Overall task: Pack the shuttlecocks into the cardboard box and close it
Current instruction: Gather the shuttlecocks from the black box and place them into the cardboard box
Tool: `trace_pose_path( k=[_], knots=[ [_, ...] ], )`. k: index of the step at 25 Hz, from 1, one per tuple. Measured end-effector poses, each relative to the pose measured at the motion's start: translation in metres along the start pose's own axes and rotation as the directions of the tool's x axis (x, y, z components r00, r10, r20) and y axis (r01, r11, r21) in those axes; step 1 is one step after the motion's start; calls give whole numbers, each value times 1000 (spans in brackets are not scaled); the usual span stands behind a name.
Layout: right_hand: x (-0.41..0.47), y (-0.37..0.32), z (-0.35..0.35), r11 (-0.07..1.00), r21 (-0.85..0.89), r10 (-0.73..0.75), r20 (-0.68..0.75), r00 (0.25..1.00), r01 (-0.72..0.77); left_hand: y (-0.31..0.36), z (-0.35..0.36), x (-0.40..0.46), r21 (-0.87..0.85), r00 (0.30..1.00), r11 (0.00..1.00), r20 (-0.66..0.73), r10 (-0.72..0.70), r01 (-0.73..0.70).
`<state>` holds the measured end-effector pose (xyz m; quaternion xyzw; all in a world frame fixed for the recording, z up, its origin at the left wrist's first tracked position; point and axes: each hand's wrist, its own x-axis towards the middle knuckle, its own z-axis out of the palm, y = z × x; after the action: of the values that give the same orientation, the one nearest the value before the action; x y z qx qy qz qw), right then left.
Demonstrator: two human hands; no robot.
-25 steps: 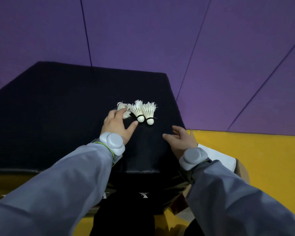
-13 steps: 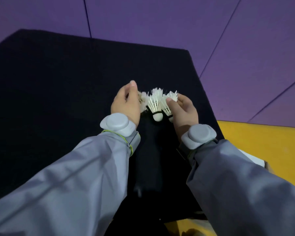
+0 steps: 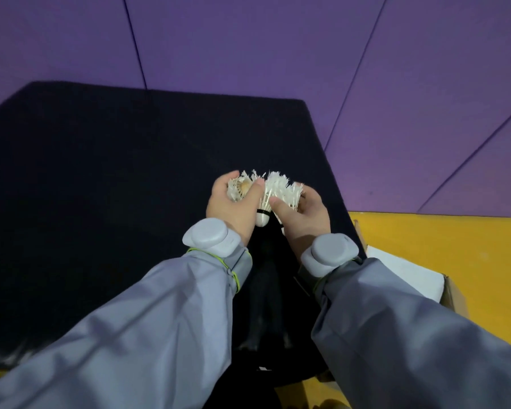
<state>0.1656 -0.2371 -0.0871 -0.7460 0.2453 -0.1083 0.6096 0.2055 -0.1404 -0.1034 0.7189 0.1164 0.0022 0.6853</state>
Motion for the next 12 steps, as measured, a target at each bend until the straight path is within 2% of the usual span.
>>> trace_pose_path(
  k=[2,7,12],
  knots=[
    [-10,1,-23,1000,-19,4,-19,1000,-4,2,9,-18,-16,999,1000,45,-14,15],
    [-51,-7,-110,995,-95,-52,-136,989,39,27,47,-98,-61,984,997,166,60,-51],
    [-90,-13,-181,995,-86,-79,-246,966,59,50,84,-164,-63,958,993,264,112,-99]
  ],
)
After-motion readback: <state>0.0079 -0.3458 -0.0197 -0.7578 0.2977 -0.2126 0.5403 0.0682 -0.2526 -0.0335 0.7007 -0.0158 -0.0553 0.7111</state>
